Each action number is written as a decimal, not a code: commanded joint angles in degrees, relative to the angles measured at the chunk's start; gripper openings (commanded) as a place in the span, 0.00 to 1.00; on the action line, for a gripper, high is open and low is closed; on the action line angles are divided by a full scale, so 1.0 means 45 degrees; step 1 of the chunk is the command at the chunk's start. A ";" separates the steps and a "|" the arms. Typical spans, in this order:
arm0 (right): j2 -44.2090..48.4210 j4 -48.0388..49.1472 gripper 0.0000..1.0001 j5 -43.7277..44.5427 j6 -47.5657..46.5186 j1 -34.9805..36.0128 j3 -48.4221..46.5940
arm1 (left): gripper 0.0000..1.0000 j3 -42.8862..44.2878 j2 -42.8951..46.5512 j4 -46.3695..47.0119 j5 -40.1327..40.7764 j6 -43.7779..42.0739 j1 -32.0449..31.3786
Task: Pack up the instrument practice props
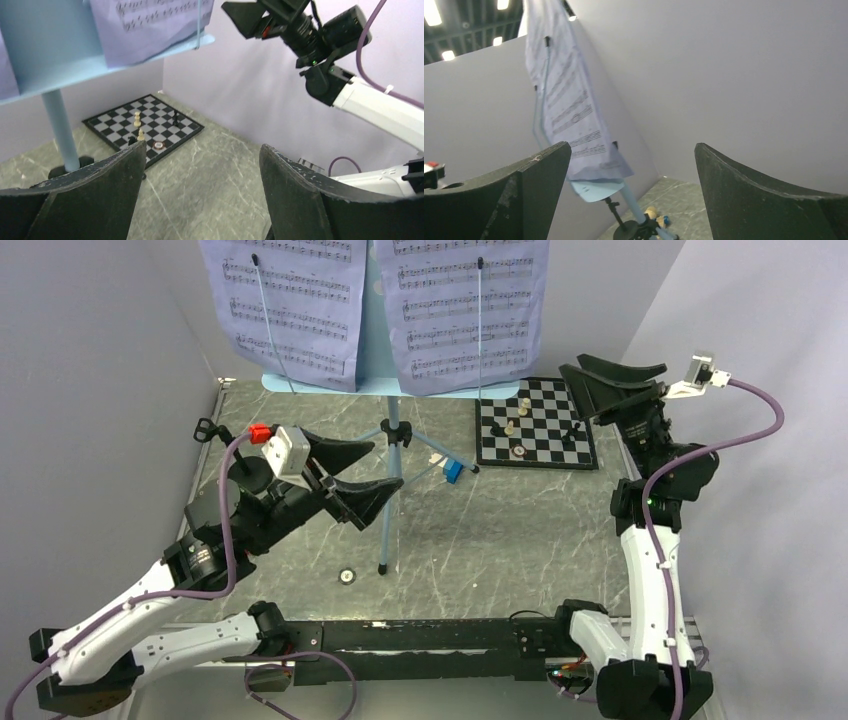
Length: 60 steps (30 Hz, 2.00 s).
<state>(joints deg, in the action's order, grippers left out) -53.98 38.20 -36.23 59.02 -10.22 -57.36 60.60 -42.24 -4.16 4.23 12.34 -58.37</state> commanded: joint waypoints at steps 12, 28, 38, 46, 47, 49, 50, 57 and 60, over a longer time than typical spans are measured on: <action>-0.0800 0.0421 0.94 -0.1224 -0.0699 0.1373 -0.1036 | 0.99 0.1949 -0.1954 0.4224 -0.1458 -0.0370 -0.0056; -0.1595 -0.0036 0.78 -0.1624 -0.1073 0.1803 -0.1862 | 0.98 0.4909 -0.4457 0.4171 -0.2261 -0.0407 -0.0037; -0.1565 -0.0328 0.62 -0.1724 -0.1484 0.2194 -0.1991 | 0.94 0.8116 -0.6355 0.1252 -0.2715 0.0590 0.0388; -0.1262 -0.0129 0.43 -0.1696 -0.1432 0.2596 -0.1687 | 0.93 0.8590 -0.7011 0.1570 -0.3274 0.1171 0.0924; -0.1235 -0.0136 0.41 -0.1695 -0.1414 0.2597 -0.1686 | 0.93 0.8619 -0.7099 0.1704 -0.3300 0.1170 0.0950; -0.1196 -0.0138 0.38 -0.1714 -0.1381 0.2590 -0.1709 | 0.92 0.8484 -0.7191 0.2236 -0.3268 0.1113 0.0978; -0.1180 -0.0174 0.36 -0.1715 -0.1413 0.2594 -0.1738 | 0.92 0.8342 -0.7212 0.2600 -0.3238 0.1075 0.0979; -0.1093 -0.0443 0.22 -0.1749 -0.1520 0.2636 -0.1784 | 0.90 0.8901 -0.7891 0.3103 -0.3205 0.0995 0.0979; -0.1104 -0.0441 0.12 -0.1739 -0.1478 0.2641 -0.1763 | 0.88 0.9351 -0.8278 0.2978 -0.3144 0.0917 0.0973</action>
<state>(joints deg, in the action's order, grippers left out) -59.92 35.57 -42.78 52.82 1.37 -64.01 98.87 -77.71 6.83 -9.26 16.23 -54.19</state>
